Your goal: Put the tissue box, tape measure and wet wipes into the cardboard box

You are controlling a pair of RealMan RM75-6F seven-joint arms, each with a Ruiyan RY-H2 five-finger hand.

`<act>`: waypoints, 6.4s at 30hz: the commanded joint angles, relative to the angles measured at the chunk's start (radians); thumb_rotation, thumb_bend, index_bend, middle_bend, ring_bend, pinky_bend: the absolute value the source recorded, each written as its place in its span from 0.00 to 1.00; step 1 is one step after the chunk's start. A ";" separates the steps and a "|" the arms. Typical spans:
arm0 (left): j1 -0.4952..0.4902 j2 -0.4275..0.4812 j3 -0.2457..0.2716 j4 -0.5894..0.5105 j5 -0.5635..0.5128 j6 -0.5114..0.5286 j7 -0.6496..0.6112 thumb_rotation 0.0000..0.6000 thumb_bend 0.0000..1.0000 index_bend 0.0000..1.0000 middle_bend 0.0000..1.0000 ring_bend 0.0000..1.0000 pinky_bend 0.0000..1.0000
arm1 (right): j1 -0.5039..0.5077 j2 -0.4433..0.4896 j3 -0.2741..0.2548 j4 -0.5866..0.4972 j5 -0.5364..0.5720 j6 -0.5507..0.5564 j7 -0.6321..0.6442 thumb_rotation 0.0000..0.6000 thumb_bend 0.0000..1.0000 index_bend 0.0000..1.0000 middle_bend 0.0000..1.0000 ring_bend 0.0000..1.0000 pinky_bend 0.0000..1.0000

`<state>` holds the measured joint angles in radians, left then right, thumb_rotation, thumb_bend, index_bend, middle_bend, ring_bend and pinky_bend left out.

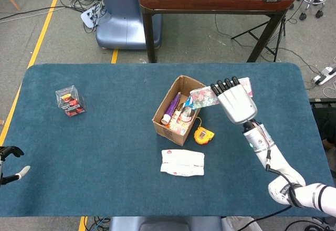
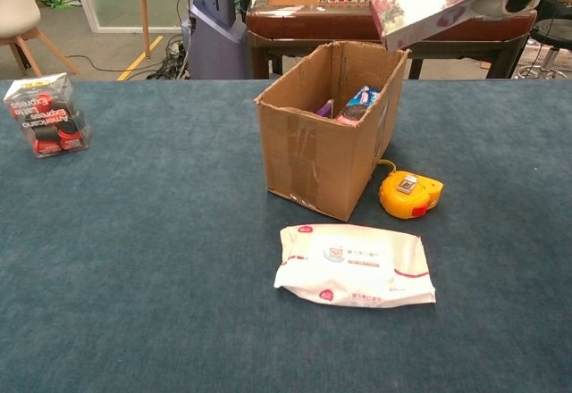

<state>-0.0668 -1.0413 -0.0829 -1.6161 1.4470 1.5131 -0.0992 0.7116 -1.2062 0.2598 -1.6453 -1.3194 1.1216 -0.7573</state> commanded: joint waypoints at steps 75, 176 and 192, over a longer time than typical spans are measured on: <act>0.006 0.020 -0.010 -0.005 -0.005 0.007 -0.036 1.00 0.13 0.49 0.52 0.39 0.49 | 0.003 -0.077 -0.225 0.062 -0.002 -0.101 0.135 1.00 0.00 0.29 0.30 0.21 0.36; 0.025 0.046 -0.022 -0.018 -0.008 0.035 -0.065 1.00 0.13 0.48 0.52 0.39 0.49 | 0.048 -0.110 -0.050 -0.155 -0.128 -0.033 0.169 1.00 0.16 0.43 0.50 0.41 0.37; 0.032 0.054 -0.019 -0.022 0.004 0.047 -0.085 1.00 0.13 0.48 0.52 0.39 0.49 | 0.144 -0.229 0.055 0.027 0.078 -0.058 0.049 1.00 0.16 0.43 0.50 0.41 0.37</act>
<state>-0.0351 -0.9879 -0.1022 -1.6381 1.4506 1.5603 -0.1845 0.8425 -1.4197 0.3070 -1.6398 -1.2554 1.0723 -0.7040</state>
